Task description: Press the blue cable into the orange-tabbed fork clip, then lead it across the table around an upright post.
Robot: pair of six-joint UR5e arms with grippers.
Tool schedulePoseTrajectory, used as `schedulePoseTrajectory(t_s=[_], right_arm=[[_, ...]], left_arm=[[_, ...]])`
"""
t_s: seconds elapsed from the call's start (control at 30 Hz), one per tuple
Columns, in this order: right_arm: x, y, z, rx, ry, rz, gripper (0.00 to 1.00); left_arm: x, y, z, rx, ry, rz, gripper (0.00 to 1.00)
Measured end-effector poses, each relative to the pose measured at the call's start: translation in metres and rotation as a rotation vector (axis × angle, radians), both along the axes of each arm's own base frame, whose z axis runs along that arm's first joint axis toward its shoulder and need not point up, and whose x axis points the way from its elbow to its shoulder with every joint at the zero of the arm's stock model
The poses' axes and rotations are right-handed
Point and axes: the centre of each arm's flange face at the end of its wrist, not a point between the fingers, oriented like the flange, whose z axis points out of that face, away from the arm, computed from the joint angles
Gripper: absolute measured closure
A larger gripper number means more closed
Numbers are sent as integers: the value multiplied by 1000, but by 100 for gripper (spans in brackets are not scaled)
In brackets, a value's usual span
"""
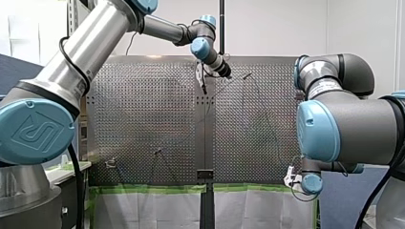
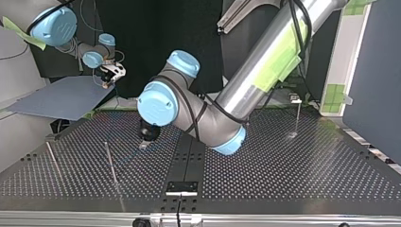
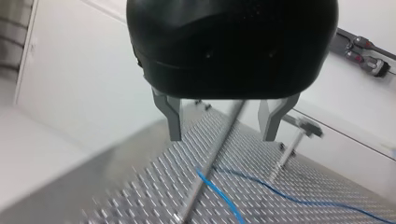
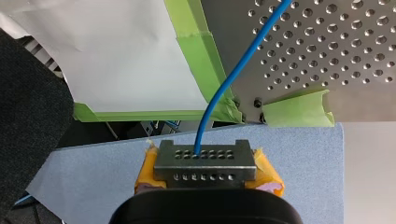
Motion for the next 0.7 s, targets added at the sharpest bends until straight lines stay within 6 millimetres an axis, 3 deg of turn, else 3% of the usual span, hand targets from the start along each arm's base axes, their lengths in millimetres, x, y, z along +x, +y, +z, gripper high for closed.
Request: schedulePoseTrajectory(t_s=[0.23, 0.7], right_arm=[[0, -1, 0, -1, 0, 0, 100], [1, -3, 2, -2, -1, 4, 100]], left_arm=[[-5, -13, 28, 5, -108, -29, 14], [-6, -17, 30, 59, -169, -23, 14]])
